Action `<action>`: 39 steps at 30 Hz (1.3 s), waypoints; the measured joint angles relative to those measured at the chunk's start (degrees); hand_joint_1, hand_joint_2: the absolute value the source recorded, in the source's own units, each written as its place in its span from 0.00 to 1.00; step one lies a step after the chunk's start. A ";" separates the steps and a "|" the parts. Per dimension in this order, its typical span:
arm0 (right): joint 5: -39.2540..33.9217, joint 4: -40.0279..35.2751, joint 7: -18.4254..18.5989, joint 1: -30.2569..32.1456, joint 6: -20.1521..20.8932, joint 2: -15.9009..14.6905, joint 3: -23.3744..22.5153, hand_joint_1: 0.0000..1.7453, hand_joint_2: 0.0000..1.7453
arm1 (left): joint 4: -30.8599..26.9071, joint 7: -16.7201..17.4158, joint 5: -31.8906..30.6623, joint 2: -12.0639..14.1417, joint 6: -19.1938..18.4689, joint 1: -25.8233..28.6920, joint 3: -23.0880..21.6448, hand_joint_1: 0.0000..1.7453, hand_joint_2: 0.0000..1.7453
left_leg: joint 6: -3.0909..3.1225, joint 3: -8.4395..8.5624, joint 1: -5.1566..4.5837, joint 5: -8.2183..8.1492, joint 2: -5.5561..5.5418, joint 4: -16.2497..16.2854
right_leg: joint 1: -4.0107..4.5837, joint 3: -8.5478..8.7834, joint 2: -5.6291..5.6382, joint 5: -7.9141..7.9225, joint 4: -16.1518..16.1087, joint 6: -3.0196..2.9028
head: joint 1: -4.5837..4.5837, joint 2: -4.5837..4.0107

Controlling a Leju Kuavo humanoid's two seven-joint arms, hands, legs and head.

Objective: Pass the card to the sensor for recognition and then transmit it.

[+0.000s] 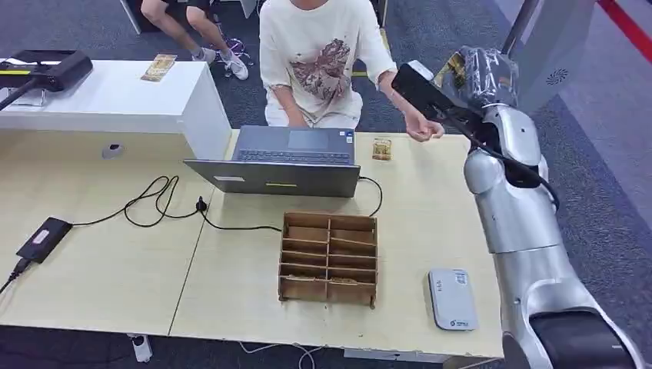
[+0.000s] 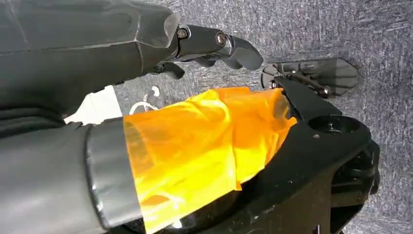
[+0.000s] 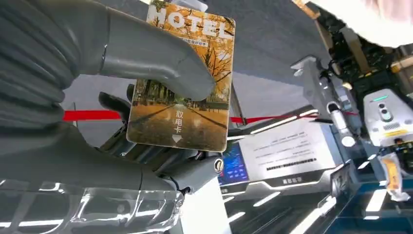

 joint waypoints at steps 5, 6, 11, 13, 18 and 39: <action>3.08 5.08 0.24 -2.89 -1.07 1.99 1.03 1.00 1.00 | 0.00 0.09 -0.65 0.00 -0.11 -0.05 -0.94 0.00 0.00 | -0.01 0.00 0.01 0.00 -0.02 0.00 | 0.01 0.00 -0.02 0.00 0.00 0.00 | 0.00 0.00; 3.85 5.99 0.37 -3.51 -1.29 2.14 1.29 1.00 1.00 | 0.00 0.09 -0.76 0.00 -0.11 -0.06 -1.11 0.00 0.00 | -0.01 -0.01 0.00 0.00 -0.02 0.00 | 0.00 -0.02 -0.02 0.00 0.00 0.00 | -0.02 0.02; 10.95 9.22 1.90 -4.55 -3.10 2.45 3.02 1.00 1.00 | 0.00 0.09 -1.16 -0.07 -0.20 -0.10 -1.88 0.00 0.00 | -0.01 -0.01 0.00 0.00 -0.02 0.00 | 0.00 0.00 -0.02 0.00 -0.02 0.00 | -0.02 0.02; 12.70 10.62 1.92 -5.15 -3.17 2.58 3.54 1.00 1.00 | 0.00 0.11 -1.33 -0.07 -0.24 -0.11 -2.16 0.00 0.00 | -0.01 -0.01 0.00 0.00 -0.02 0.00 | 0.00 -0.01 -0.01 0.00 -0.02 0.00 | -0.02 0.02; 14.01 13.87 0.88 -5.69 -3.80 2.86 3.67 1.00 1.00 | 0.00 0.17 -1.33 -0.11 -0.28 -0.12 -2.49 0.00 0.00 | -0.01 0.00 0.00 0.00 -0.03 0.00 | 0.00 0.00 -0.02 0.00 -0.02 0.00 | -0.02 0.00; 12.00 13.94 -1.94 -4.89 -6.60 3.06 2.27 0.00 1.00 | 0.00 1.14 -0.74 -0.13 0.31 -0.11 -2.51 0.00 0.00 | -0.01 0.00 0.00 0.00 -0.02 0.00 | 0.00 -0.02 -0.01 0.00 -0.03 0.00 | -0.02 0.02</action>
